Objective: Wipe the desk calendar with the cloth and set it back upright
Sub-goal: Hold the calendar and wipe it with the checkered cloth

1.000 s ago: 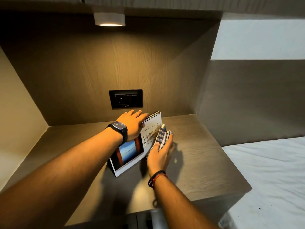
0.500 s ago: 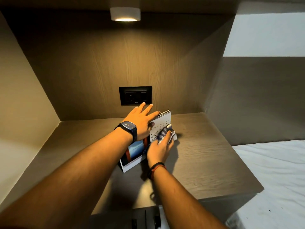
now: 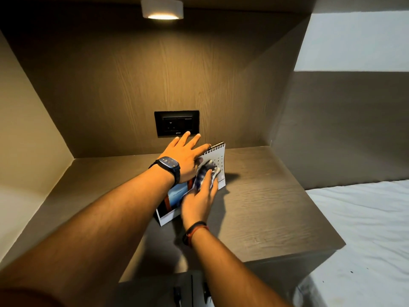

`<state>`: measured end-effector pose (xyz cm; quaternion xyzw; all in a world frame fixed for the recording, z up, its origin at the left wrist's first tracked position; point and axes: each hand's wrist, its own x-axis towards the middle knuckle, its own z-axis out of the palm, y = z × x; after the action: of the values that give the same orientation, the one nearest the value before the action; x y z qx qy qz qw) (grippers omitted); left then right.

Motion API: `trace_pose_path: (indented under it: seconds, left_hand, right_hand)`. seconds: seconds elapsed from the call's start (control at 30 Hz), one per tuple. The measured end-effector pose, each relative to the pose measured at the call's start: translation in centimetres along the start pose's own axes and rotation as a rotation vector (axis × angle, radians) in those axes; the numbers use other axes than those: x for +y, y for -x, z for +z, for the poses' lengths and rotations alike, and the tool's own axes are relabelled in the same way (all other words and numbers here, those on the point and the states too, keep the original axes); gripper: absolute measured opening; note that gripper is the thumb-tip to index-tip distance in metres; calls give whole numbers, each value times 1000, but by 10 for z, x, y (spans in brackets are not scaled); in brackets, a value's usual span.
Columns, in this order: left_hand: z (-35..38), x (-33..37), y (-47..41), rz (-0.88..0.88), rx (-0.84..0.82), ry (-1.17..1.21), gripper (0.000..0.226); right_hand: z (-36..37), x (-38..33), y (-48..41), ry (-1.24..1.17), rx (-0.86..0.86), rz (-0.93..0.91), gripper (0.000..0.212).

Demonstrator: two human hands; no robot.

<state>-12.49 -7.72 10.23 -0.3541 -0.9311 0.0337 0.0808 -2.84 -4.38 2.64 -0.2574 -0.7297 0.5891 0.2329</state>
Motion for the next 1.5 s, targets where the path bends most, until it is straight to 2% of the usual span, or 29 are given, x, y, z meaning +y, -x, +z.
trace_pose_path:
  seconds: [0.13,0.3,0.5,0.63,0.77,0.93,1.07,1.17,1.27,1.33,1.43,1.5]
  left_hand:
    - [-1,-1,-1,-3,-7,-1,54]
    - [0,0,0,-3,2,-1,54]
    - [-1,-1,-1,-7,-3,5,55]
    - [-2,1,1,-16,-16,3,56]
    - [-2,2,1,-12,-9,3,55]
    - [-3,0,0,-8,-15,4,55]
    - [-2,1,2,-7,-3,-9,56]
    - [-2,1,1,-6,-5,-9,56]
    - [-2,0,0,-8,-10,-1,56]
    - [-1,-1,0,-11,-5,7,56]
    - [0,0,0,-8,2,12,56]
    - [1,0,1,-7,3,27,57]
  right_hand:
    - [-6,21,20,107,-94,-98,79]
    - [-12,3,-14,6,1,106,78]
    - [-2,21,22,103,-73,-105,80]
    - [-5,21,10,96,-41,-44,79]
    - [-1,7,0,34,0,-68,80]
    - [-3,29,19,141,-115,-82,94]
    - [-9,17,-4,64,-24,93,87]
    - [-7,5,-10,-4,7,35,80]
    - [-5,19,7,46,-76,-53,85]
    - [-9,31,11,96,-110,-40,89]
    - [-12,22,-5,56,-28,68,85]
    - [-10,10,-10,11,11,34,83]
